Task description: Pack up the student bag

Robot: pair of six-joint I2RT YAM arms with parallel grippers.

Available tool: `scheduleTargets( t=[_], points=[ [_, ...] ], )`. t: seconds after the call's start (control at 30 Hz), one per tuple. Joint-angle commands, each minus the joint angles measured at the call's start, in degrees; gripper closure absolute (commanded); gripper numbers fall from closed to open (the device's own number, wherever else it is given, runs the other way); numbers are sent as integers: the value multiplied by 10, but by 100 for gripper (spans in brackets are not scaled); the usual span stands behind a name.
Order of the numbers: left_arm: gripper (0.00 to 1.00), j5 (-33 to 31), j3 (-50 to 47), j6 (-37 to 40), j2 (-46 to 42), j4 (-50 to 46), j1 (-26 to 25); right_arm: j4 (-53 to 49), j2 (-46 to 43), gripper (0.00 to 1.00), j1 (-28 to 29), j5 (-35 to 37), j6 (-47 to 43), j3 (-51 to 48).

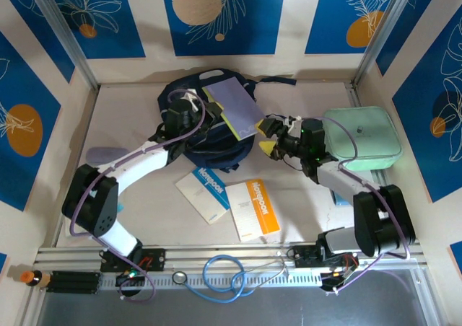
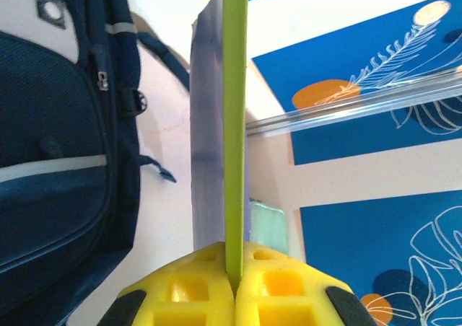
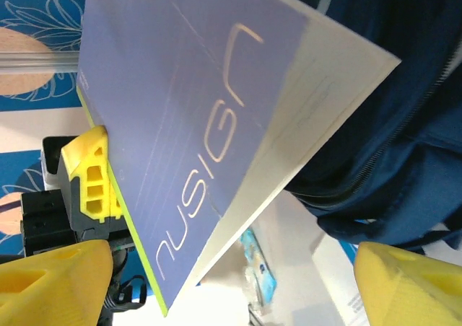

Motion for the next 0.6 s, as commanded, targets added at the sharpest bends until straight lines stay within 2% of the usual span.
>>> scheduleTargets(
  t=[0.0,0.1,0.23,0.3,0.57],
  points=[
    [100,-1,18,-24,-21,57,-2,79,38,13,19,-11,56,29],
    [100,-6,14,-42,-23,64,-1,151,87,18,34,-3,90,42],
    [100,-4,11,-61,-18,69,-2,252,140,32,37,9,147,46],
    [100,-6,7,-63,-17,71,-2,280,153,38,36,9,146,44],
    [100,-32,-2,-46,-23,25,0,287,149,48,28,9,125,33]
  ],
)
